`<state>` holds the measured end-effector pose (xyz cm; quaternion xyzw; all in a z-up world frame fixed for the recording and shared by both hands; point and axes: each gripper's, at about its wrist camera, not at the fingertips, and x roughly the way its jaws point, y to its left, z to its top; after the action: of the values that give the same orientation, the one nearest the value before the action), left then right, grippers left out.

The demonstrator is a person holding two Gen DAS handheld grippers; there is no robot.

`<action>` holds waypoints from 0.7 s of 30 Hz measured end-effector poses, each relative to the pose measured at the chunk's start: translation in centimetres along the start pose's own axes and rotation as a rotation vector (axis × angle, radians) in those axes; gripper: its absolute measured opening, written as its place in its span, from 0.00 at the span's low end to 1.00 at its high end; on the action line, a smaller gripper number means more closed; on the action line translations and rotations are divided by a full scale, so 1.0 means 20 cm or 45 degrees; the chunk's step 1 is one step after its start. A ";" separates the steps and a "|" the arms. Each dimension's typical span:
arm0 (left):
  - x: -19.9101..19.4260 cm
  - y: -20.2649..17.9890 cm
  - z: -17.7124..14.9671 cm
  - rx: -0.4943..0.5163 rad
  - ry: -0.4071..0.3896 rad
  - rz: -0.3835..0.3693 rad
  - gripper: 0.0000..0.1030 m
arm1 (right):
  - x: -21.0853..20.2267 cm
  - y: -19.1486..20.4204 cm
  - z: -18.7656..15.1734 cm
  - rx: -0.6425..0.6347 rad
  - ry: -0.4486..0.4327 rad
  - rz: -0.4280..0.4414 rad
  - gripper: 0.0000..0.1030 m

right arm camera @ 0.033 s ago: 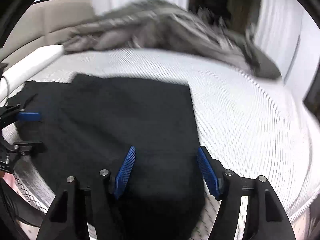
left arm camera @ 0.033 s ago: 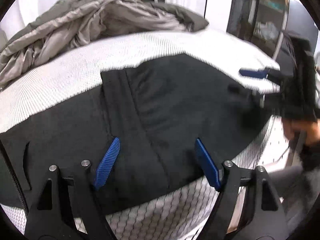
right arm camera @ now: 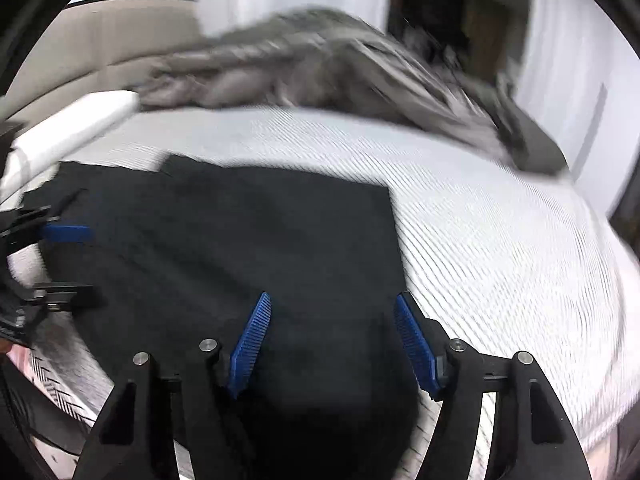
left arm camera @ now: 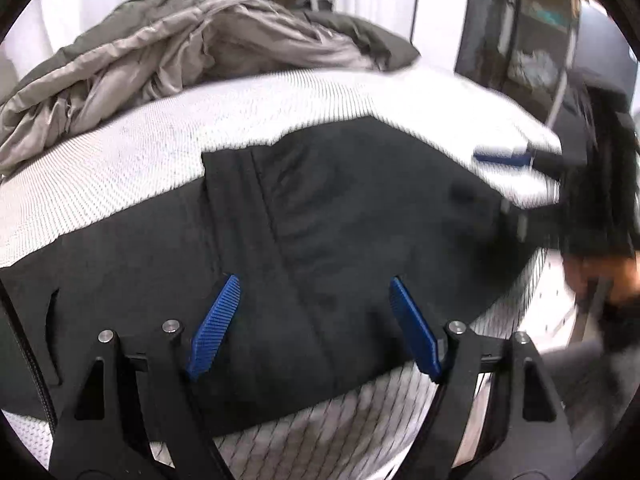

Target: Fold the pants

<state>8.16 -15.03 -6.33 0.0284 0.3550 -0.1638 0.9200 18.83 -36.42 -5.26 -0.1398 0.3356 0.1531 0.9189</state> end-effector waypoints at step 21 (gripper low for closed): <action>0.19 -0.07 0.12 0.008 0.051 -0.021 0.73 | 0.09 -0.28 -0.01 0.124 0.122 -0.058 0.64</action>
<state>11.86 -17.74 -7.01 0.0314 0.3731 -0.1719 0.9112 22.18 -41.31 -5.83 -0.1099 0.3830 0.1086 0.9108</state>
